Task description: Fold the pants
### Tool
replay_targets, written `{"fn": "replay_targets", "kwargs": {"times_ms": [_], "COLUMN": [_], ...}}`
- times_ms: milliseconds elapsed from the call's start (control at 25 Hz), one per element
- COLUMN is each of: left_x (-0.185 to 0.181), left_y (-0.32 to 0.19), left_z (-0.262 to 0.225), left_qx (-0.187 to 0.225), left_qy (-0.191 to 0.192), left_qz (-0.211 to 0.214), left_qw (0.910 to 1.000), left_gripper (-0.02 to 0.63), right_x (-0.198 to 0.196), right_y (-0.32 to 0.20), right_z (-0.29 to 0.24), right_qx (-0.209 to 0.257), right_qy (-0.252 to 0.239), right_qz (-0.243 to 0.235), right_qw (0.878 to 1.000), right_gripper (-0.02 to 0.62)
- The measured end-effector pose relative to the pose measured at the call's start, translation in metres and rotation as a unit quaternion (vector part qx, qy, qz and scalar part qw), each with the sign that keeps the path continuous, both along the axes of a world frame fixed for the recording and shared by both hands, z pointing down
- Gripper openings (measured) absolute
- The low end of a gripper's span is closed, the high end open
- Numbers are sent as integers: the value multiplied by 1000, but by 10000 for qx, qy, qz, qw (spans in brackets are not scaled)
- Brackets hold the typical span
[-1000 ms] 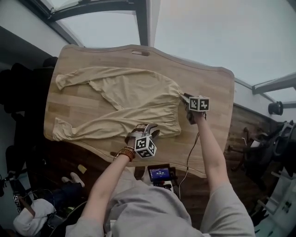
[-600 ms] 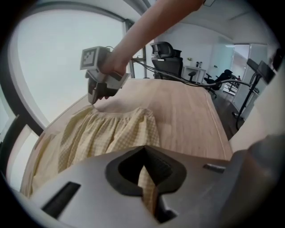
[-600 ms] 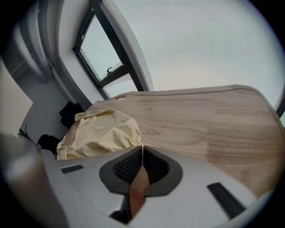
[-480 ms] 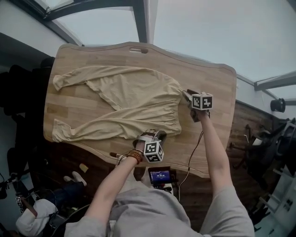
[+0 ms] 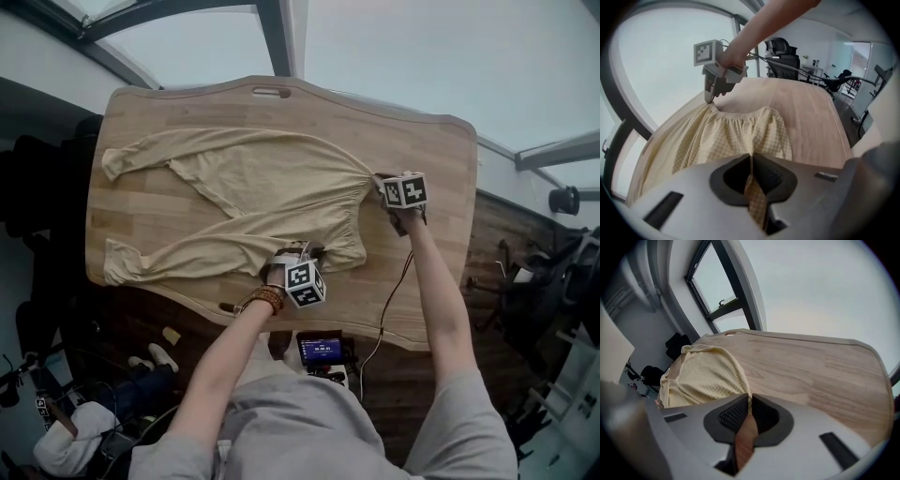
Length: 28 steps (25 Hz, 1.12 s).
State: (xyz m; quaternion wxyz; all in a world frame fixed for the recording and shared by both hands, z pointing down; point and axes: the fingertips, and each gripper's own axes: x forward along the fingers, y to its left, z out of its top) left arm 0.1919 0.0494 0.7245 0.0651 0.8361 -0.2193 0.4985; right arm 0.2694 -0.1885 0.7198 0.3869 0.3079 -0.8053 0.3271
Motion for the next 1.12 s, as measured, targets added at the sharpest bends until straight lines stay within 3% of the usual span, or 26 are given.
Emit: {"fn": "replay_targets", "kwargs": {"times_ms": [80, 280, 360, 440, 480, 560, 680, 760, 840, 960, 1040, 1120], "left_x": [21, 96, 109, 89, 63, -23, -202, -317, -406, -490, -523, -542], "left_y": [5, 26, 36, 35, 29, 14, 11, 29, 46, 64, 70, 65], "left_z": [-10, -34, -49, -68, -77, -88, -91, -81, -72, -61, -53, -44], "left_qx": [28, 130, 15, -61, -30, 139, 266, 236, 155, -32, -144, -172], "left_qy": [218, 740, 1043, 1383, 1539, 1577, 653, -37, -467, -743, -573, -416], "left_qz": [40, 590, 673, 312, -74, -1023, -2276, -2916, -3420, -3971, -4371, -4519], "left_qw": [9997, 9954, 9923, 9899, 9880, 9821, 9712, 9562, 9384, 9148, 8975, 8909], "left_gripper": [21, 23, 66, 144, 147, 146, 146, 146, 146, 146, 147, 147], "right_x": [25, 113, 154, 192, 204, 210, 179, 145, 116, 79, 50, 25], "right_y": [-2, -8, -3, 8, 14, 30, 75, 121, 164, 201, 214, 225], "right_z": [-4, -10, -8, -9, -13, -28, -58, -65, -63, -53, -52, -53], "right_qx": [40, 165, 257, 382, 497, 879, 1483, 1540, 1379, 1204, 1143, 1042], "right_qy": [126, 612, 991, 1463, 1612, 1548, 851, 395, 163, 75, 43, 89], "right_qz": [124, 843, 1176, 1306, 1227, 830, -48, -743, -1278, -1586, -1648, -1773], "right_qw": [9998, 9944, 9878, 9798, 9780, 9805, 9853, 9845, 9820, 9799, 9797, 9786], "right_gripper": [26, 27, 36, 49, 56, 96, 104, 104, 104, 118, 126, 133]}}
